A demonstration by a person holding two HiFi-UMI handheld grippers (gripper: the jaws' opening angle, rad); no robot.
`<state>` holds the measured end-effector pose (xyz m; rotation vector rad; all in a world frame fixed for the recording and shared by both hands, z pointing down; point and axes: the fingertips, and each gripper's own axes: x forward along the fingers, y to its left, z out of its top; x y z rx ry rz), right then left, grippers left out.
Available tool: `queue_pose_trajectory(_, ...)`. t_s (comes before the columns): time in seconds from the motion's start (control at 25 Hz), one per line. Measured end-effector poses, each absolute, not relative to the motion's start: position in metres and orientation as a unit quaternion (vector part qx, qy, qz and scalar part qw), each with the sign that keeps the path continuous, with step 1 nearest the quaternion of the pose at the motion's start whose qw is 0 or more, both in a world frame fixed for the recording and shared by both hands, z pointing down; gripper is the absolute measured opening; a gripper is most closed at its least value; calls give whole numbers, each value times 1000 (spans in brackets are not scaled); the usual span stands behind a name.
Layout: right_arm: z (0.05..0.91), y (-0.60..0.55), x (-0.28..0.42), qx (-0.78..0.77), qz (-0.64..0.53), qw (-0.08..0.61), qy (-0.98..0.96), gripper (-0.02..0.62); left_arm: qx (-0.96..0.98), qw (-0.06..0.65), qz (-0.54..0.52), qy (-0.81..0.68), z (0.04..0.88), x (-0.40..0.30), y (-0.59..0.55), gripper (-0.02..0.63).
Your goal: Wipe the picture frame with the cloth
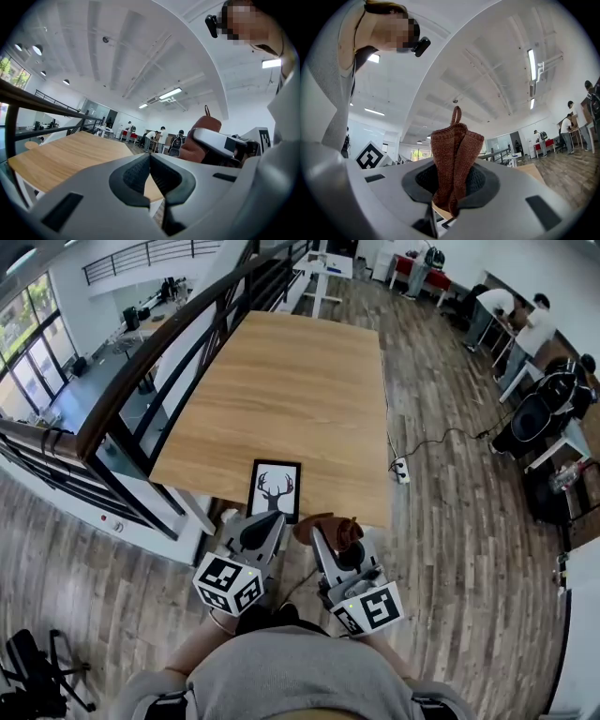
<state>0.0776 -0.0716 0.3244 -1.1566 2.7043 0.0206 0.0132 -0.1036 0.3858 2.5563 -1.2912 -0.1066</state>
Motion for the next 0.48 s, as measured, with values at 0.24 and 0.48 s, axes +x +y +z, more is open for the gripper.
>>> queue_pose_trajectory(0.24,308,-30,72,-397,30,107,911,96,896,128,-42,-424,379,11,-65,9)
queue_pose_trajectory(0.48,302,45,44,-418,34,113,901,96,901,100,-36,-420,368,-13,-1,9)
